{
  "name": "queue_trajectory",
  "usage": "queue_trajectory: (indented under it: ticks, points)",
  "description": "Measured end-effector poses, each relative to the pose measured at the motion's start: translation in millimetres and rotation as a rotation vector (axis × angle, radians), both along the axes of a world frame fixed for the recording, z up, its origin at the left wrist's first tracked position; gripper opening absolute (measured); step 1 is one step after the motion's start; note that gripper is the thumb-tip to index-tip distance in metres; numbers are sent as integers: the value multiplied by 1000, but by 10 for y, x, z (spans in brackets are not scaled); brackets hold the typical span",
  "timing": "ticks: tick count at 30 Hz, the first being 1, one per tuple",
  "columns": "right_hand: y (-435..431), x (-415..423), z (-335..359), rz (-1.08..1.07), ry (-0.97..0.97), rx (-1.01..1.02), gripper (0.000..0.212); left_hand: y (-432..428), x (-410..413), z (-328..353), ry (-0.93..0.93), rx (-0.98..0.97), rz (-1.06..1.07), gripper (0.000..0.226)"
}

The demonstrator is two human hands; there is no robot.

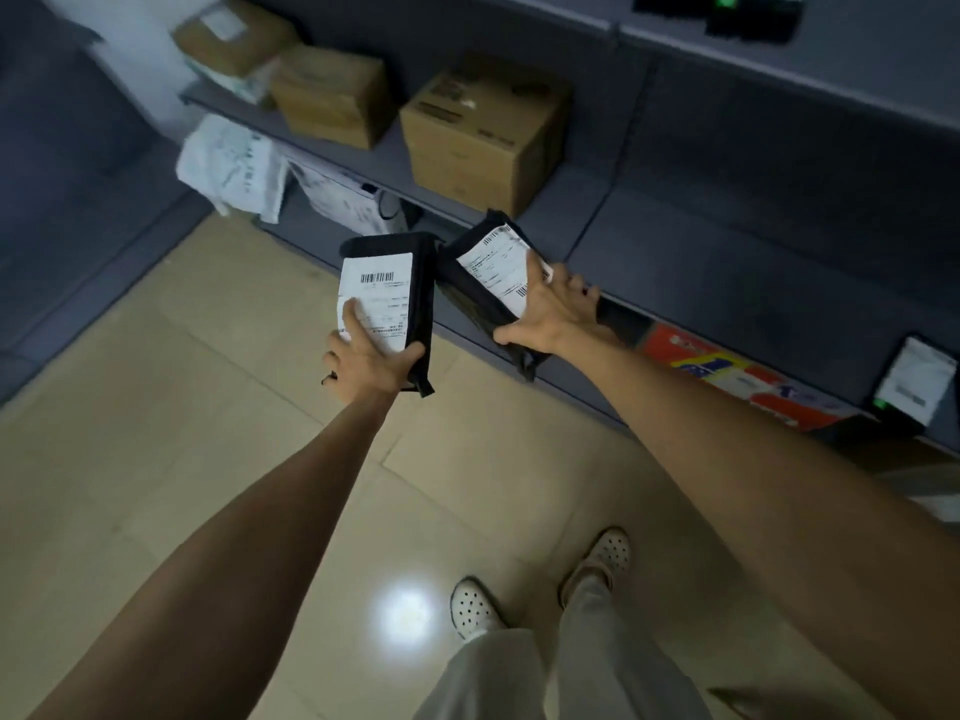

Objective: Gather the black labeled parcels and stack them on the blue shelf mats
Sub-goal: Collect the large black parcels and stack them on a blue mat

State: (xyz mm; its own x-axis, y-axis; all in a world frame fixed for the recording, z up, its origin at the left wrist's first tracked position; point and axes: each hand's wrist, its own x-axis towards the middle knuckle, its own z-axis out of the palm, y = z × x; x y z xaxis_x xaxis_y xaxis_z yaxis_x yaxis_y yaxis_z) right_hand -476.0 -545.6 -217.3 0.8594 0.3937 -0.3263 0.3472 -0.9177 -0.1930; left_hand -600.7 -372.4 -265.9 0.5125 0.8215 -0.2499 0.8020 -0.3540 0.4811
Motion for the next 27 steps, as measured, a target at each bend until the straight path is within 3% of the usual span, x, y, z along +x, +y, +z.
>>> queue_trajectory:
  ticks: [6, 13, 27]
  points:
    - [1162, -224, 796, 154, -129, 79, 121, 1033, -456, 778, -178, 92, 162, 99]
    - [2166, 5, 1616, 272, -279, 211, 120, 1962, -391, 1567, -418, 181, 271, 90]
    - [4120, 1911, 2991, 397, -519, 368, 119, 4004, 1385, 2911, -622, 351, 289, 86]
